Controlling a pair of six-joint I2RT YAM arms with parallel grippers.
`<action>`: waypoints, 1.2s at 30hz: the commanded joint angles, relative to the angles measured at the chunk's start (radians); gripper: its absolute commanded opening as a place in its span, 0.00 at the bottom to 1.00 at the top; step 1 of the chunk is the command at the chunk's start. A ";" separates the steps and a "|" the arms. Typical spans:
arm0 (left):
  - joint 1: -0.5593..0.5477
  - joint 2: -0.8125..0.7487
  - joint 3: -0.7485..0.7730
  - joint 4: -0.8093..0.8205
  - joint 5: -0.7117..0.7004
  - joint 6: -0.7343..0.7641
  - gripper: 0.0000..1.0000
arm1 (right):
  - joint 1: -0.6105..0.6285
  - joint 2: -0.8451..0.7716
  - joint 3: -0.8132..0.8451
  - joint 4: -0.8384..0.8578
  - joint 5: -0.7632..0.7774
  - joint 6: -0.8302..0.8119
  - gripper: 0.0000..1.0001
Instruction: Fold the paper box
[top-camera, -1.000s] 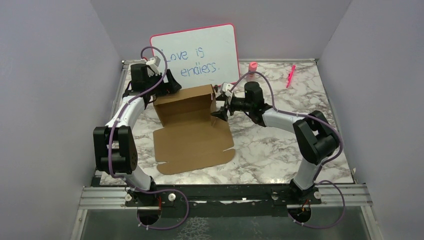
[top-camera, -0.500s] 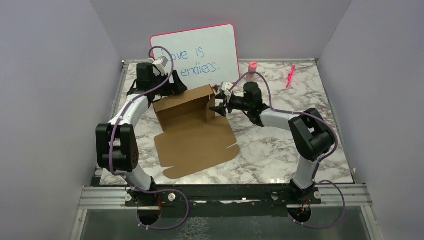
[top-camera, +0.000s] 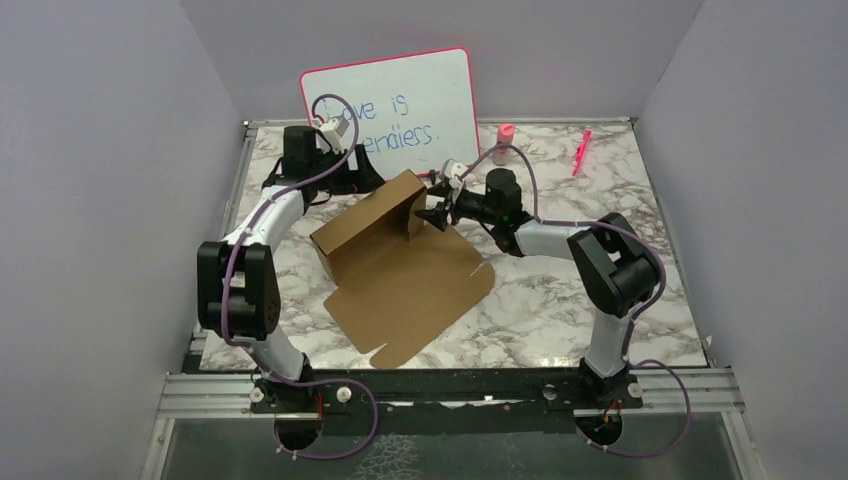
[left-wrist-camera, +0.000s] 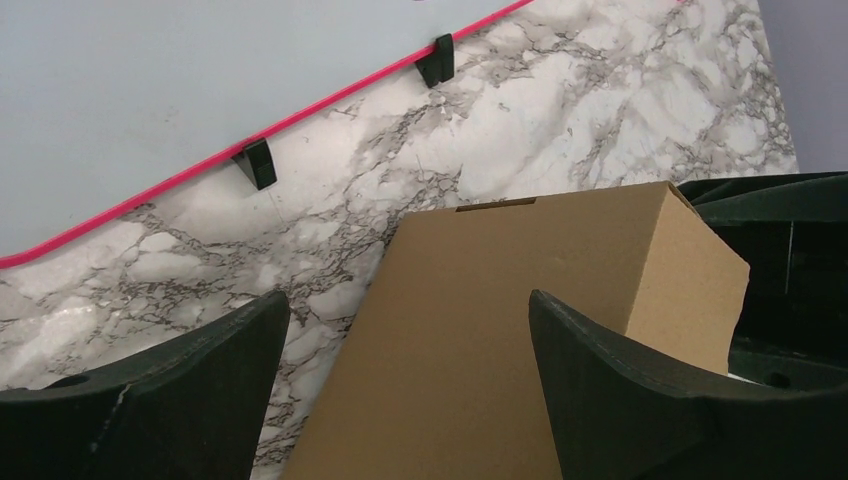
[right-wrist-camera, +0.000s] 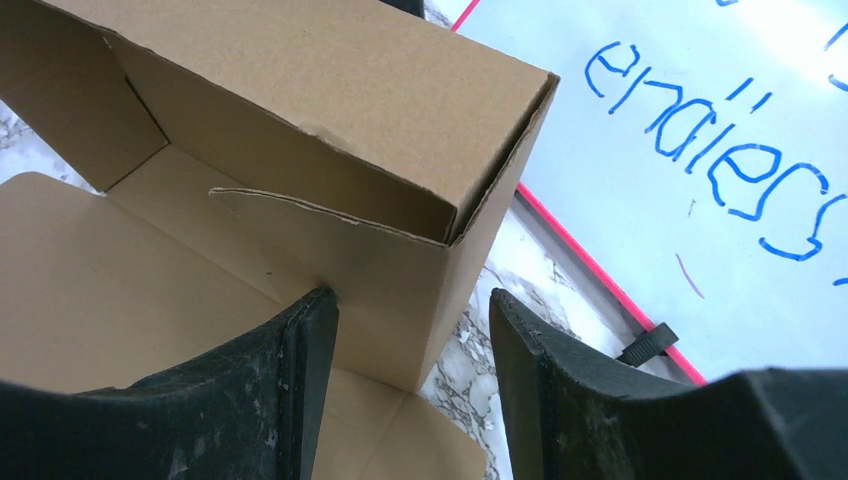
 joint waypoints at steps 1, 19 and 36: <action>-0.023 0.029 0.039 -0.016 0.062 0.015 0.89 | 0.018 0.028 0.012 0.073 0.003 0.032 0.62; -0.065 0.123 0.088 0.015 0.162 -0.006 0.89 | 0.042 0.032 0.001 0.196 0.123 0.081 0.43; -0.120 0.082 0.097 0.035 0.060 -0.066 0.89 | 0.043 -0.202 -0.040 -0.233 0.341 0.079 0.19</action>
